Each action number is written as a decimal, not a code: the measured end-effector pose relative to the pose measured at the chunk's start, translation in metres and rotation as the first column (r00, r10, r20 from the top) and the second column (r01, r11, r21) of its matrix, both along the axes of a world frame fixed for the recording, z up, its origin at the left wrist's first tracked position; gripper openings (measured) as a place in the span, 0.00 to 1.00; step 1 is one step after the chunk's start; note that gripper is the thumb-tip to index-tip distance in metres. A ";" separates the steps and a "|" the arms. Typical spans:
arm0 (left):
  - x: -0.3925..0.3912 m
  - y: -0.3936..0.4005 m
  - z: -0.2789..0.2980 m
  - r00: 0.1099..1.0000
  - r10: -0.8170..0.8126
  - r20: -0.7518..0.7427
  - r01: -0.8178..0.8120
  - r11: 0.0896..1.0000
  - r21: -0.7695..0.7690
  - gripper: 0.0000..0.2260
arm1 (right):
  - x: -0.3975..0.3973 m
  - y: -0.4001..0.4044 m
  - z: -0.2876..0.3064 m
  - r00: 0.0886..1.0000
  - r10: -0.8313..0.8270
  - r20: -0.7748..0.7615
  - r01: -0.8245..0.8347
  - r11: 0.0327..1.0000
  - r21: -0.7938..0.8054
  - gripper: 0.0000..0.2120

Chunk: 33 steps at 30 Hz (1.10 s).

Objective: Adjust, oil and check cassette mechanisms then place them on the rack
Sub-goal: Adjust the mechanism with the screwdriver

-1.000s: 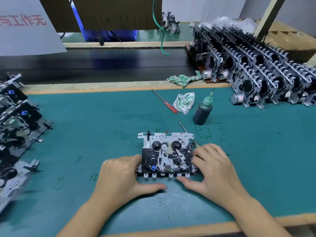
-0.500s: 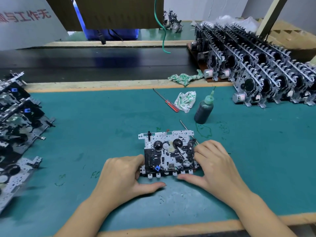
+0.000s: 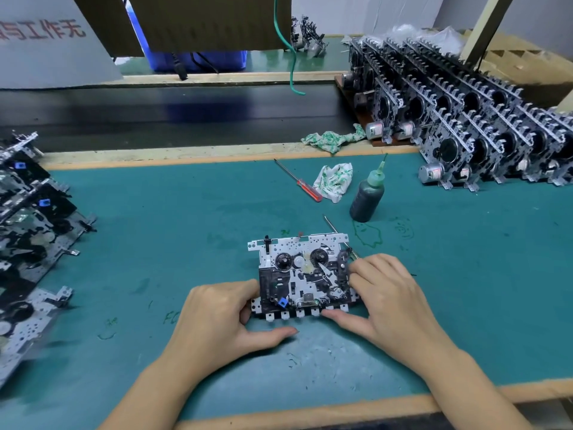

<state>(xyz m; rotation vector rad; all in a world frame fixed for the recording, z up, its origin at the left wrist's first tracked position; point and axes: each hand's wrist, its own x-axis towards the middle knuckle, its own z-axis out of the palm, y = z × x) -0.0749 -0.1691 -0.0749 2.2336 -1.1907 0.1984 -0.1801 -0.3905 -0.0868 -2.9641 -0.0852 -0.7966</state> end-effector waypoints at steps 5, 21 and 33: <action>-0.002 0.001 0.000 0.999 -0.045 0.024 0.043 0.998 0.051 0.24 | -0.001 0.002 0.001 0.999 -0.039 -0.006 0.039 0.999 0.032 0.29; -0.001 0.001 -0.003 0.987 0.003 0.158 -0.012 0.998 0.057 0.22 | -0.004 -0.002 0.001 0.994 0.073 -0.077 -0.065 0.992 0.112 0.26; 0.002 0.003 -0.004 0.981 -0.084 0.173 0.076 0.996 0.049 0.25 | -0.005 -0.001 -0.002 0.999 0.041 -0.031 -0.038 0.996 0.080 0.22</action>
